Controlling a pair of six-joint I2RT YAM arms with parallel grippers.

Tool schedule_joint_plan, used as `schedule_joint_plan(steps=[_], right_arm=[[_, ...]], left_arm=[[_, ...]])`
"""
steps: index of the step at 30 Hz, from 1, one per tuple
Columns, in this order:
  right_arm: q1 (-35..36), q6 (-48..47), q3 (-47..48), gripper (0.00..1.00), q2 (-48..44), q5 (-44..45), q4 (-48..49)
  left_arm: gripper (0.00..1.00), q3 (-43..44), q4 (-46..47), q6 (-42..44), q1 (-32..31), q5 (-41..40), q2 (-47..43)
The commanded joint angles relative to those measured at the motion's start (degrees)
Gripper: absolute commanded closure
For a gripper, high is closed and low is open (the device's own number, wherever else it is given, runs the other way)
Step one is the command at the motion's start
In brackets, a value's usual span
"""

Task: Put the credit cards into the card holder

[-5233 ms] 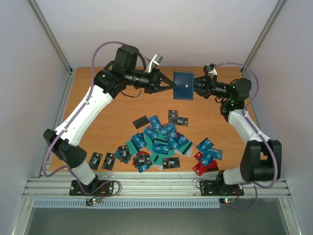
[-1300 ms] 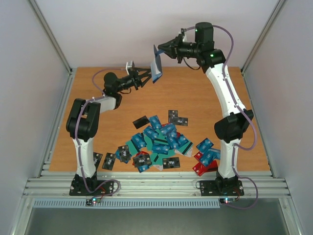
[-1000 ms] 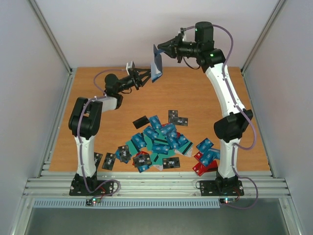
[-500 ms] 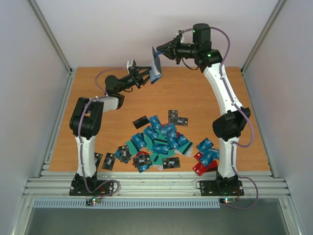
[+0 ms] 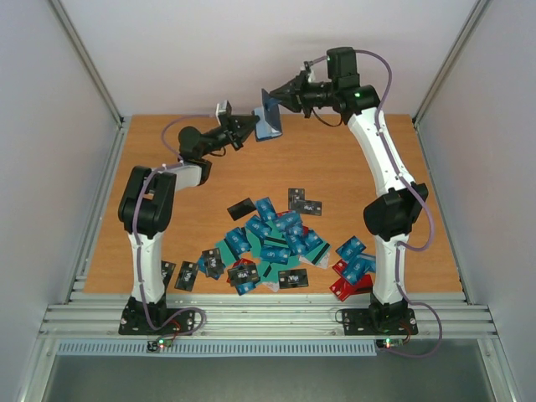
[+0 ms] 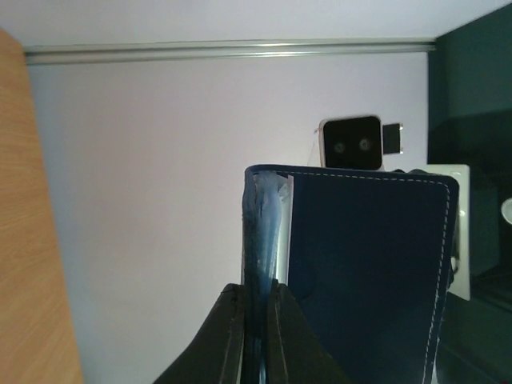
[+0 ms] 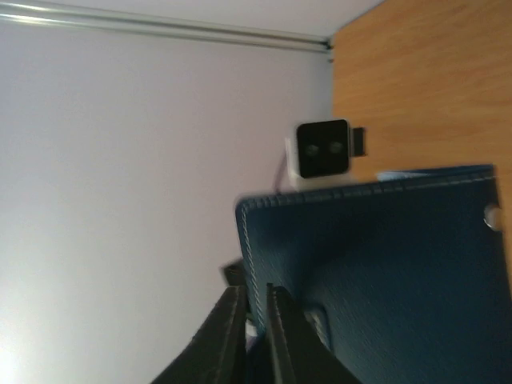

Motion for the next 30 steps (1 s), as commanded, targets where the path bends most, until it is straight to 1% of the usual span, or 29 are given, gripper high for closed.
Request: schedule_joint_plan(steps=[1, 2, 4, 5, 6, 7, 8, 9, 10, 12, 14, 17, 19, 23, 27, 29, 30], right_arm=[[0.04, -16.47, 0.14, 0.8, 0.93, 5.48, -18.83], [0.05, -19.82, -0.13, 0.72, 1.08, 7.85, -22.45], [0.05, -25.31, -1.4, 0.6, 1.18, 12.6, -28.5], [0.04, -27.59, -2.74, 0.55, 1.08, 14.49, -30.12], [-0.03, -29.2, -4.07, 0.52, 0.93, 15.99, -31.3], [-0.05, -31.08, -5.52, 0.5, 0.7, 17.96, -32.27], [-0.05, -32.2, -6.96, 0.49, 0.36, 19.21, -32.91], [-0.05, -32.94, -8.58, 0.48, -0.1, 20.27, -33.18], [-0.05, -33.48, -10.31, 0.47, -0.73, 21.32, -33.18], [-0.14, -34.14, -13.65, 0.47, -2.2, 23.04, -32.59], [-0.21, -34.28, -16.72, 0.46, -3.84, 24.35, -31.95], [-0.33, -35.29, -20.44, 0.44, -6.02, 26.22, -32.13], [-0.4, -36.6, -23.42, 0.44, -7.67, 27.45, -32.07], [-0.4, -36.79, -29.99, 0.44, -12.16, 29.52, -31.2], [-0.4, -36.44, -36.81, 0.44, -16.36, 29.92, -29.76], [-0.4, -36.07, -39.81, 0.44, -18.25, 29.62, -28.58], [-0.4, -35.9, -41.31, 0.44, -19.07, 29.46, -28.12]], left_arm=[[1.0, -2.0, -12.63, 7.16, 2.54, 4.38, -4.13], [1.0, -2.62, -18.62, 11.59, 3.17, 4.89, -5.41], [1.0, -3.25, -31.0, 18.48, 4.39, 5.61, -8.0], [1.0, -2.5, -38.16, 24.06, 4.81, 6.17, -8.84], [1.0, -1.01, -46.63, 28.13, 5.05, 6.5, -9.44], [1.0, 1.23, -61.47, 34.74, 5.09, 5.97, -10.03], [1.0, 5.15, -75.65, 45.71, 5.05, 3.95, -10.33], [1.0, 10.11, -89.78, 53.19, 4.83, 0.71, -9.85], [1.0, 15.47, -102.94, 62.89, 4.57, -3.98, -8.6], [1.0, 25.53, -120.77, 76.13, 4.02, -12.74, -4.73], [1.0, 34.2, -132.61, 81.56, 3.69, -20.37, -0.4], [1.0, 44.94, -145.27, 86.16, 2.54, -31.28, 5.48], [1.0, 49.45, -149.8, 87.73, 1.23, -38.36, 7.64], [1.0, 54.85, -154.78, 88.29, -1.99, -48.98, 9.97], [1.0, 61.79, -159.0, 88.48, -6.41, -57.9, 14.72], [0.97, 63.91, -160.42, 88.53, -8.26, -61.47, 16.93], [0.93, 64.59, -161.09, 88.57, -8.94, -62.51, 17.81]])
